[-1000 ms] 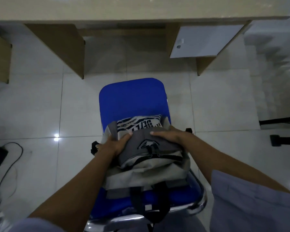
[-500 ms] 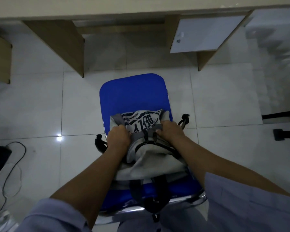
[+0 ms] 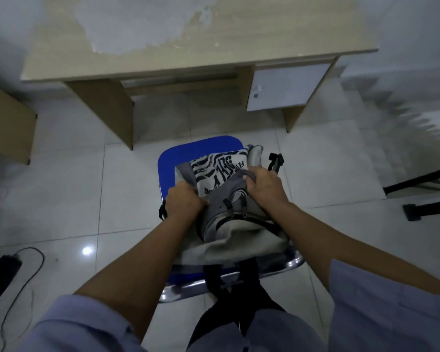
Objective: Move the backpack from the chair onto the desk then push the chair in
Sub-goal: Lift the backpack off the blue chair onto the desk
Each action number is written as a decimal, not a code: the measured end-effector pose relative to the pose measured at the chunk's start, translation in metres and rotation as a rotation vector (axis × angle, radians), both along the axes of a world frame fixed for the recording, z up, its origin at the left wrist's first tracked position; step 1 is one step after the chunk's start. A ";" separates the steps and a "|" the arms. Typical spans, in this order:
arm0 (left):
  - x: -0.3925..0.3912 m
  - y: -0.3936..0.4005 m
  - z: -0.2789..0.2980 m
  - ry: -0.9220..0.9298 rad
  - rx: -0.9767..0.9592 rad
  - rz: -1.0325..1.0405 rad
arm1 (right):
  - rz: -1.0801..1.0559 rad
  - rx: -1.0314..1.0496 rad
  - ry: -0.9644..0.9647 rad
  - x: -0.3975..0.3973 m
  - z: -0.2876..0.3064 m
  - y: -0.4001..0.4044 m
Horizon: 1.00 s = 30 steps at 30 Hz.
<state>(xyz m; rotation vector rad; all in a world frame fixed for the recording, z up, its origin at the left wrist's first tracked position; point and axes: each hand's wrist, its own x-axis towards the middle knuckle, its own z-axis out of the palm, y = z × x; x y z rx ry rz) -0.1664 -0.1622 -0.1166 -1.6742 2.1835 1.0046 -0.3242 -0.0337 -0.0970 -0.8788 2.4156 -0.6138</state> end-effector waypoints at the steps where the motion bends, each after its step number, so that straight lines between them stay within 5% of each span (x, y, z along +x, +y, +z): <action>1: -0.006 -0.001 0.012 0.023 -0.044 0.000 | -0.008 -0.042 0.027 -0.002 0.012 -0.001; 17: -0.179 -0.015 0.270 0.408 -0.881 -0.236 | -0.070 -0.610 0.433 -0.170 0.235 -0.023; 30: -0.377 0.008 0.327 0.464 -0.974 -0.207 | -0.058 -0.701 0.482 -0.377 0.285 -0.002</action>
